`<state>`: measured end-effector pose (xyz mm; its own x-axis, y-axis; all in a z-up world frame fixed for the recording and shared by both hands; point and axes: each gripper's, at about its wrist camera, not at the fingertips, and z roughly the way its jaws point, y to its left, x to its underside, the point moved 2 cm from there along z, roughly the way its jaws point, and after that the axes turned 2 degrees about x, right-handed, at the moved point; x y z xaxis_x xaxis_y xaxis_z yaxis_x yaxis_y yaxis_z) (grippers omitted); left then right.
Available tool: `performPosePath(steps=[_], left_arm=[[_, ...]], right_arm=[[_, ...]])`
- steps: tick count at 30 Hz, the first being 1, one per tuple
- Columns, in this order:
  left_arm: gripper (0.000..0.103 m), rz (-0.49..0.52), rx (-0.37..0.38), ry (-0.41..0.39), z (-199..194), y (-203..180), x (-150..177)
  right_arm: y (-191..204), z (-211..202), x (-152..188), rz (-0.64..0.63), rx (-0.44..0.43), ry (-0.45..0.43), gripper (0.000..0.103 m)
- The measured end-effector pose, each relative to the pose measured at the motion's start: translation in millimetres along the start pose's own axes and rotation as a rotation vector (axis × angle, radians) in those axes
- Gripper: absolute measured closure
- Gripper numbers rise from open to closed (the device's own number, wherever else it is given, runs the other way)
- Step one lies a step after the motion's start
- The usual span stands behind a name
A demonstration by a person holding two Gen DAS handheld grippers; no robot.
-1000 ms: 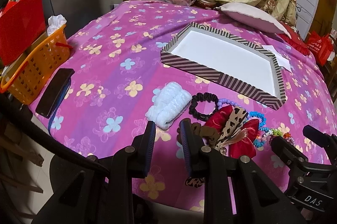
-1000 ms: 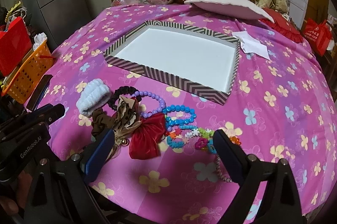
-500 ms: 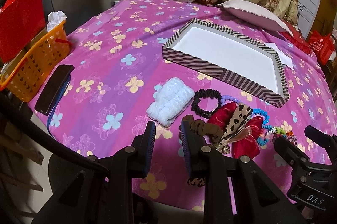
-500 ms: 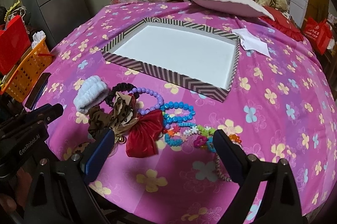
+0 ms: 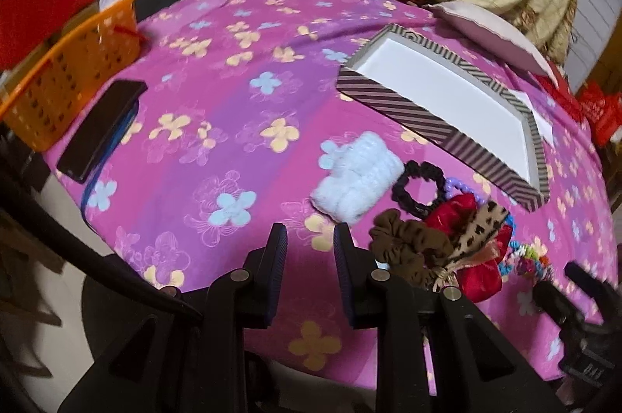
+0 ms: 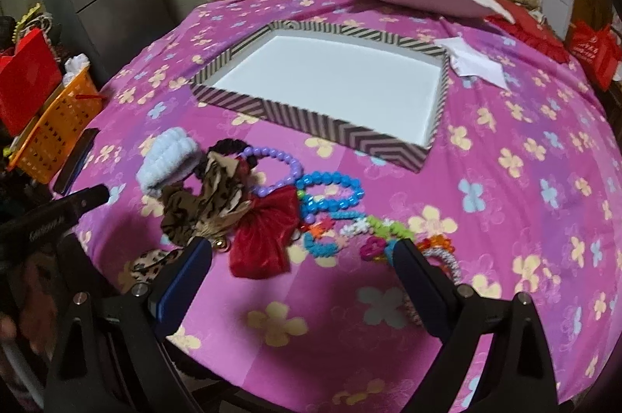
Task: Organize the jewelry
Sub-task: 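Close left tool on white scrunchie while right tool grasps leopard-print bow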
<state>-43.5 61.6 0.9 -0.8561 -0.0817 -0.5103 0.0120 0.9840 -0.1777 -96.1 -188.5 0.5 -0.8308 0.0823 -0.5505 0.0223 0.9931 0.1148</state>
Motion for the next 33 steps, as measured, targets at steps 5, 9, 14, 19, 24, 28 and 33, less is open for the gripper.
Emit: performPosePath(steps=[5, 9, 14, 19, 24, 28, 33], left_arm=[[0.052, -0.037, 0.076, 0.038, 10, 8, -6], [0.047, -0.016, 0.126, 0.060, 21, 3, -12], [0.045, 0.001, 0.145, 0.092, 37, -3, -19], [0.045, 0.023, 0.126, 0.094, 49, -8, -25], [0.045, 0.038, 0.124, 0.086, 55, -10, -32], [0.045, 0.066, 0.122, 0.097, 62, -14, -34], [0.045, 0.052, 0.150, 0.103, 68, -11, -36]], right_arm=[[7, 8, 5, -0.028, -0.027, 0.025, 0.006], [10, 12, 7, -0.032, -0.058, 0.040, 0.007], [18, 12, 9, -0.026, -0.147, 0.057, 0.018], [38, 20, 13, -0.043, -0.227, 0.088, 0.026], [54, 37, 12, -0.040, -0.290, 0.112, 0.038], [59, 53, 9, -0.022, -0.286, 0.123, 0.046], [68, 61, -1, -0.051, -0.262, 0.113, 0.048]])
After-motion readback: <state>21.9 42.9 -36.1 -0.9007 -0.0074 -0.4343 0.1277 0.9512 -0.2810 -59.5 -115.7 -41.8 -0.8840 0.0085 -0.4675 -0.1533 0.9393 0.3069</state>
